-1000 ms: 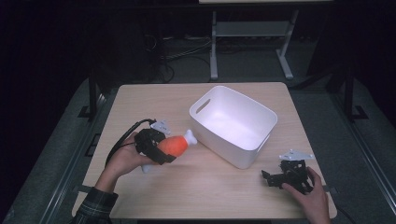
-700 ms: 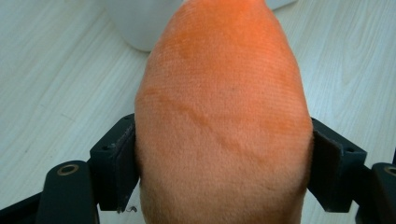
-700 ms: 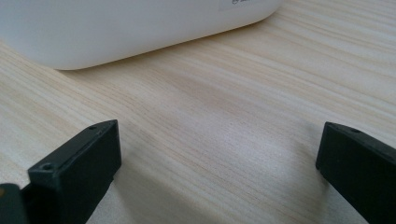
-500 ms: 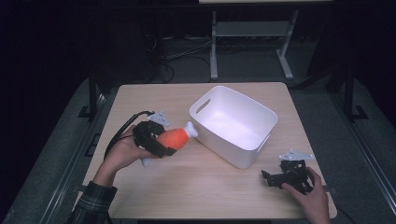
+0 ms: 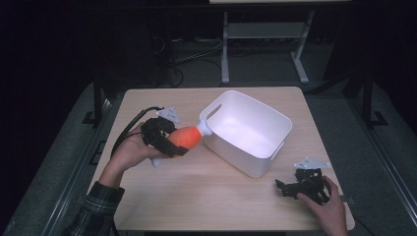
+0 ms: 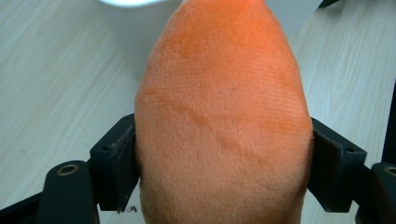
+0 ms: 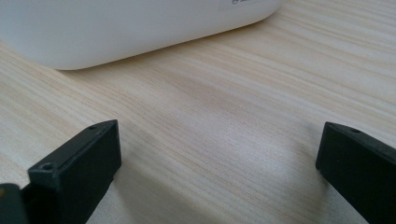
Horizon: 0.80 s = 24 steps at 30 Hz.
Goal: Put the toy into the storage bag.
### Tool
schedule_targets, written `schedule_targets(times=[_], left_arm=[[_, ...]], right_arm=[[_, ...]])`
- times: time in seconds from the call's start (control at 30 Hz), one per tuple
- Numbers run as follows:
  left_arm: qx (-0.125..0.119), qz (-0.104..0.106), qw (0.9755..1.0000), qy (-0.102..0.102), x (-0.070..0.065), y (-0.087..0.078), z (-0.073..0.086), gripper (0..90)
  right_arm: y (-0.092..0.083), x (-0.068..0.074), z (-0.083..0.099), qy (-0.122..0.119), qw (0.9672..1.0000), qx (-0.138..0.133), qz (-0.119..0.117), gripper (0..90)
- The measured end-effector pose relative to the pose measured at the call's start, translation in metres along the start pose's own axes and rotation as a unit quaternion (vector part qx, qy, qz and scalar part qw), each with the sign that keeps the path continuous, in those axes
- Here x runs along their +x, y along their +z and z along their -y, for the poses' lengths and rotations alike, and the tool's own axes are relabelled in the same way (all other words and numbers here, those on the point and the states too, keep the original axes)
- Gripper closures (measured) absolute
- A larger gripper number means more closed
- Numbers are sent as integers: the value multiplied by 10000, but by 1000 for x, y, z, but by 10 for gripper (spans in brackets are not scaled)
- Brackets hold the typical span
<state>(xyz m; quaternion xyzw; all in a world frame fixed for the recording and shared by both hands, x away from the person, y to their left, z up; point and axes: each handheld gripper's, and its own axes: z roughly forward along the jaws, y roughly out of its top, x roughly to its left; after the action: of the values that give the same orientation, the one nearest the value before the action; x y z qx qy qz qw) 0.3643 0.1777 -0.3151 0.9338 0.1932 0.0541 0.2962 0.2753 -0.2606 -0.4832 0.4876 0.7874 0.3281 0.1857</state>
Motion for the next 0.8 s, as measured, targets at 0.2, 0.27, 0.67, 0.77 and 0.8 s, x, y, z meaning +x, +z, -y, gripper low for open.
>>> schedule_targets(times=[0.2, 0.27, 0.67, 0.77, 0.8], left_arm=[[-29, 0, 10000, 56, 3, -3, -12, 223], [-99, 10, 9999, 30, 4, -4, -16, 223], [-258, 24, 9996, 144, 13, -9, -41, 223], [-251, 11, 9995, 166, 16, -10, -48, 223], [-272, 1, 9994, 203, 18, -9, -50, 223]], right_arm=[[0, 0, 0, 0, 10000, 0, -3, 0], [0, 0, 0, 2, 10000, 1, -3, 0], [0, 0, 0, -1, 10000, -3, -3, 0], [0, 0, 0, 3, 10000, 0, -3, 0], [0, 0, 0, 3, 10000, 0, -3, 0]])
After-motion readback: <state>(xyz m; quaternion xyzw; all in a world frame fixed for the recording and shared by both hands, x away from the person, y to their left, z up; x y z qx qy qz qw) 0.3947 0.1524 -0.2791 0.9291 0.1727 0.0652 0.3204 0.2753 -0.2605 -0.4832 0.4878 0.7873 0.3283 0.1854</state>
